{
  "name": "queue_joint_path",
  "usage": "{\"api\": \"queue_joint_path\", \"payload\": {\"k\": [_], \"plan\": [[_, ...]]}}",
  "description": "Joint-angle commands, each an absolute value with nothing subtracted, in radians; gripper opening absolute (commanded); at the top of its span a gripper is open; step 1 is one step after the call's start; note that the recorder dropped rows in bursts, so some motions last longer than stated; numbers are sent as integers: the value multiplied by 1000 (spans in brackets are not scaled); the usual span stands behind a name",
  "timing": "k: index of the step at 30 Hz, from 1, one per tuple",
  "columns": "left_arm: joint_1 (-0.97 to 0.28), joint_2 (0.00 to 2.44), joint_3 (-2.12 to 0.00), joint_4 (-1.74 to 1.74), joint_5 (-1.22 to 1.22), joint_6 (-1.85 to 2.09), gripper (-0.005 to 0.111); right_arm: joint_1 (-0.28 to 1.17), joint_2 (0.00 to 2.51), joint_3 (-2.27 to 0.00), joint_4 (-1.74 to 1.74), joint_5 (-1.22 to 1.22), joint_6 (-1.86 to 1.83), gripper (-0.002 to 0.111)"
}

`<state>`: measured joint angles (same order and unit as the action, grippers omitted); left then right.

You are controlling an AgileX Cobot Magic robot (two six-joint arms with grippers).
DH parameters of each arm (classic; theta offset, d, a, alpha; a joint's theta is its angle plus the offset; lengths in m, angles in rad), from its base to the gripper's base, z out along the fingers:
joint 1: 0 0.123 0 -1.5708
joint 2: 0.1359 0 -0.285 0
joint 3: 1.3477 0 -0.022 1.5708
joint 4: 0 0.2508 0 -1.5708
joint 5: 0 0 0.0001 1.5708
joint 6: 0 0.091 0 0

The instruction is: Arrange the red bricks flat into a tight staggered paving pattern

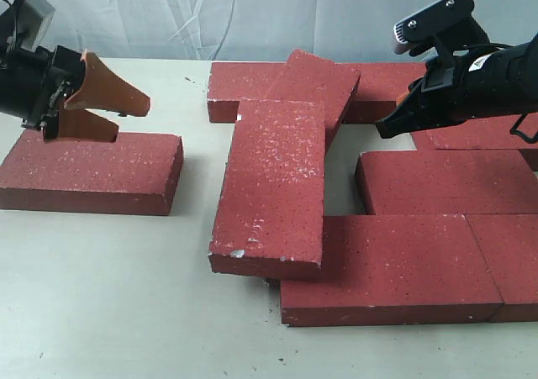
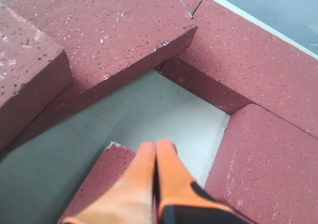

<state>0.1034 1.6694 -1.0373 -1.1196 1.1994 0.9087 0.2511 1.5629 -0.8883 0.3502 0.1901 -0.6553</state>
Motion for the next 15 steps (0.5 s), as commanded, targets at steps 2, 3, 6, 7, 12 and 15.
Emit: {"api": "queue_joint_path", "payload": {"k": [2,3,6,7,12,15], "plan": [[42,1671,-992,-1148,1221,934,101,250,1562,-892,355,188,-654,-1],[24,1671,-977,-1161,1221,945,101,250,1562,-892,355,188,-654,-1],[-26,1671,-943,-1204,1221,950,101,250,1562,-892,354,191,-654,-1],[-45,1671,-933,-1207,1221,950,101,250,1562,-892,354,191,-654,-1],[-107,1671,-887,-1202,1221,941,101,250,1562,-892,354,191,-654,-1],[-135,1673,-870,-1220,1182,941,101,250,1562,-892,354,191,-654,-1]]}}
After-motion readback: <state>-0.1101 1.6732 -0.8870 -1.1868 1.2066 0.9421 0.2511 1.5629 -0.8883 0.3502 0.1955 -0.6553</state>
